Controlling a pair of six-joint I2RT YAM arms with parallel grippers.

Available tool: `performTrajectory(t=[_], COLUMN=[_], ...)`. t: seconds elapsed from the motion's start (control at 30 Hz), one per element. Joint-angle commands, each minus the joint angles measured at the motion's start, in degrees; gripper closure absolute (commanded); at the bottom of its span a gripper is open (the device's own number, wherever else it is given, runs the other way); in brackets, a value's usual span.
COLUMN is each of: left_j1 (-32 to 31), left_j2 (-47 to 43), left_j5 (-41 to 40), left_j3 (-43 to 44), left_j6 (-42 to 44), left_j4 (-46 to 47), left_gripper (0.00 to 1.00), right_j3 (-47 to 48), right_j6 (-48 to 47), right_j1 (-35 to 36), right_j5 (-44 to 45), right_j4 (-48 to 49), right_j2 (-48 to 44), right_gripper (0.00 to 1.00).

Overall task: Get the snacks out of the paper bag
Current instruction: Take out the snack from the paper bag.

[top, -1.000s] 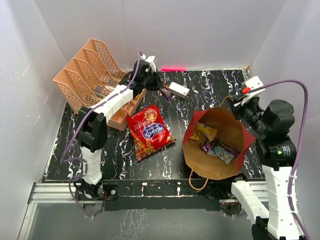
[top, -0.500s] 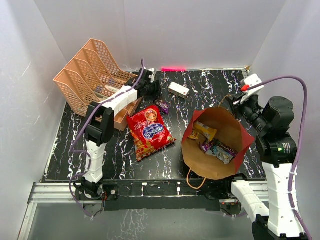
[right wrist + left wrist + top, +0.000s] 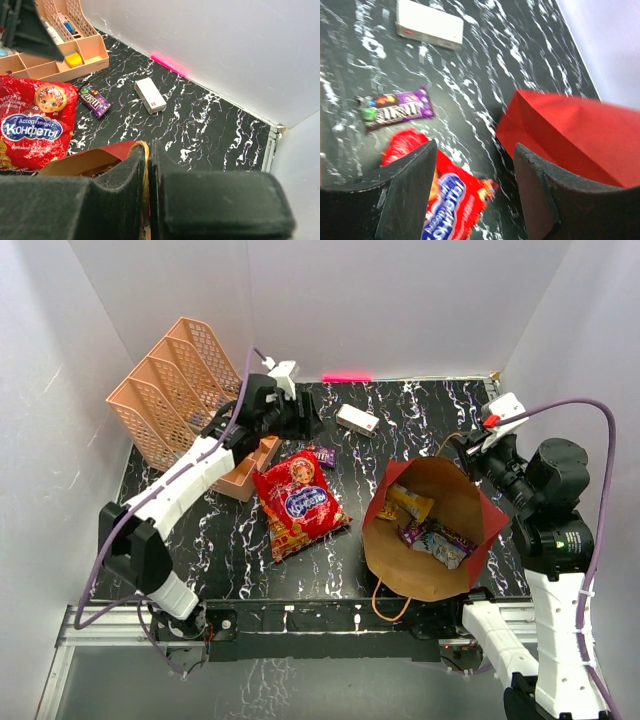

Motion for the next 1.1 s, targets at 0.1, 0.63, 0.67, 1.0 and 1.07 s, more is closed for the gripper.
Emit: performTrajectory(t=[0.1,0.63,0.67,1.0,1.07], left_j1=[-4.9,-36.0,-38.8,-50.8,-50.9], left_j2=[-10.4,-17.3,-16.5,-1.1,2.3], left_j5=[6.5,9.1,6.9,-8.0,-8.9], left_j3=[-6.1,-7.9,-7.7,3.6,6.5], left_j6=[4.9,28.5,30.7,47.8,50.2], left_j4=[-0.2,7.0,5.8,-11.9,-14.6], left_gripper=[0.39,0.43,0.42,0.41,0.42], right_j3=[-0.1,0.0,0.0,0.2,0.2], right_j6=[1.2,2.3,2.3,2.3,2.4], right_j1=[-0.1,0.0,0.0,0.0,0.0], right_j5=[-0.9,-1.5,-1.6,-2.2,-2.4], right_j4=[5.6,5.7,5.6,5.3,5.2], right_j2=[-1.7,-2.4,-2.4,-2.5,-2.6], right_gripper=[0.92,0.92,0.92,0.92,0.92])
